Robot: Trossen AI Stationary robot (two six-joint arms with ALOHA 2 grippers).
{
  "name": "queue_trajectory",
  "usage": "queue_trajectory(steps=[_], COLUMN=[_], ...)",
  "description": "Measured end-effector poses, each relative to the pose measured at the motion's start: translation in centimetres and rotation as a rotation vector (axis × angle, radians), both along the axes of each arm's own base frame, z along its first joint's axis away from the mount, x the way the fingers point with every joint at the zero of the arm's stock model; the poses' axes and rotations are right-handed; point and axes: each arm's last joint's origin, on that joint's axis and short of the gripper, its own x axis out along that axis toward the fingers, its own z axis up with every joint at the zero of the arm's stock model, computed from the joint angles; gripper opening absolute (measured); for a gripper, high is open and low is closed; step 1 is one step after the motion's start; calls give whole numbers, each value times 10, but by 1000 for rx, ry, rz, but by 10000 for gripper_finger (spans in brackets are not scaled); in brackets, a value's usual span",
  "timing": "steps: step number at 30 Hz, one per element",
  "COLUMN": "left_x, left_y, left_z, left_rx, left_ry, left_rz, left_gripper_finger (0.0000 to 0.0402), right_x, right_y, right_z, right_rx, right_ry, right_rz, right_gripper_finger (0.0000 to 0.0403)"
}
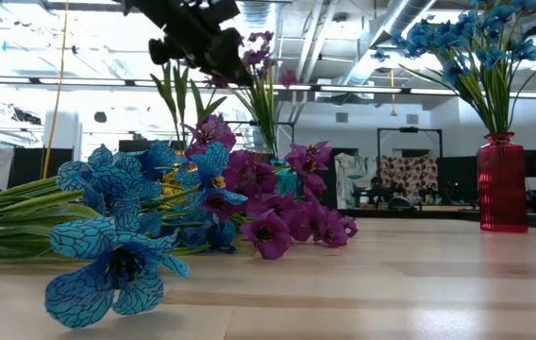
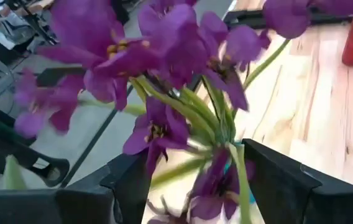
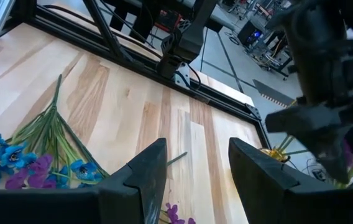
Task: Sort flowers into vase by color
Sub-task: Put the left violet flower into the blue vase, then put the bottom violet flower into the blue vase
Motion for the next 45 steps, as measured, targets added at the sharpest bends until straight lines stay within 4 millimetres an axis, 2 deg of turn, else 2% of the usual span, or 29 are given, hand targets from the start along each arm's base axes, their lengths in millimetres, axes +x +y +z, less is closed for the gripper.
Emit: queue_trajectory(steps=[11,21,28,32,38,42,45], left_x=[-28,-60,-84,-90,-88,-80,-70], left_y=[-15,-40,-57,-68,-88,-101,-108], left_z=[27,53,63,63,58,42,27], left_rx=[16,49,31,19,-23,-91,-127], left_ry=[-38,-84,-95,-78,-42,15,57], left_rz=[-42,-125,-186,-237,-375,-490,-506], left_gripper_finger=[231,231,231,231,231,231,231], right_x=[0,0,0,0,-1,-2,-2], right_y=[-1,-1,-1,-1,3,5,5], right_z=[0,-1,-1,-1,-1,-1,-1], right_rx=[-2,20,20,21,22,23,22], right_ry=[5,2,2,2,2,1,2], right_rz=[-2,-9,-10,-10,1,9,9], right_gripper_finger=[198,198,198,198,198,198,198])
